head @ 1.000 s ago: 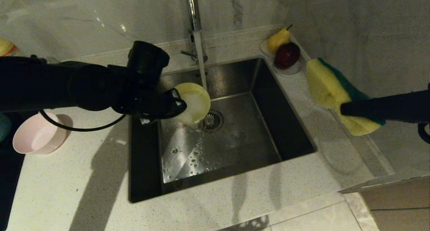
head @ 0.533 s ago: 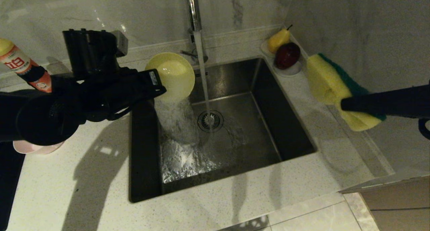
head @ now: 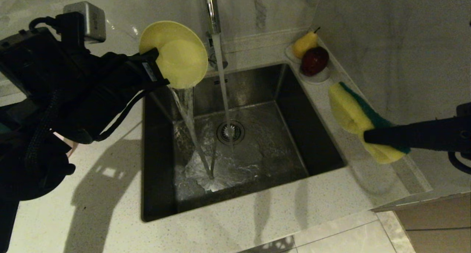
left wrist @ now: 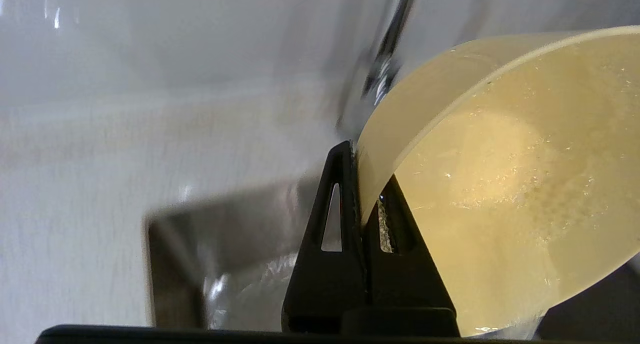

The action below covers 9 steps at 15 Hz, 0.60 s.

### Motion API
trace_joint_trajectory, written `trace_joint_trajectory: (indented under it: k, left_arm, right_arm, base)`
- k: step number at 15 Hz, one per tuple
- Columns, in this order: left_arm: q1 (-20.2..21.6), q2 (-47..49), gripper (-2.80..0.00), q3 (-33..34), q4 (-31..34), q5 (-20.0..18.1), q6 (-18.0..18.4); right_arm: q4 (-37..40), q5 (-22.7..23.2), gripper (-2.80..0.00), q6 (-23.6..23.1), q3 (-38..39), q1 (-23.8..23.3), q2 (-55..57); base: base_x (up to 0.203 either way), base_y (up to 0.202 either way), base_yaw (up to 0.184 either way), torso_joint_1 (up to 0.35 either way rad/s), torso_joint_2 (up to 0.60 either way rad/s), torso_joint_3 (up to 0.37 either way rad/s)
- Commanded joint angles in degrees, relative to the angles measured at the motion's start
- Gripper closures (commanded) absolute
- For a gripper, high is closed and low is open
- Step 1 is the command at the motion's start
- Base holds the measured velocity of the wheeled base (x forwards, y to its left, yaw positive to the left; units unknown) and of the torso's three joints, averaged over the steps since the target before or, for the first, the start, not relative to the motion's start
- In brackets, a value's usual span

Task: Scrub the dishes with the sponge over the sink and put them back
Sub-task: Rinse the bowl

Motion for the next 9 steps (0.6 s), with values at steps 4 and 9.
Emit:
trace_joint_trajectory:
  k: [4,9]
  left_arm:
    - [0.46,-3.88,0.0,6.13,-12.34,-3.56,3.21]
    - [0.41,-6.2,0.0,8.27,-15.68,-6.62,5.53]
  right_arm:
    - [-2.9,0.22,0.0,0.22,1.54,0.03,0.7]
    - [-3.08,0.2,0.0,0.15,2.86,0.03,0.96]
  base:
    - [0.0,0.0,0.0,0.0,0.0,0.0]
    - [0.0,0.0,0.0,0.0,0.0,0.0]
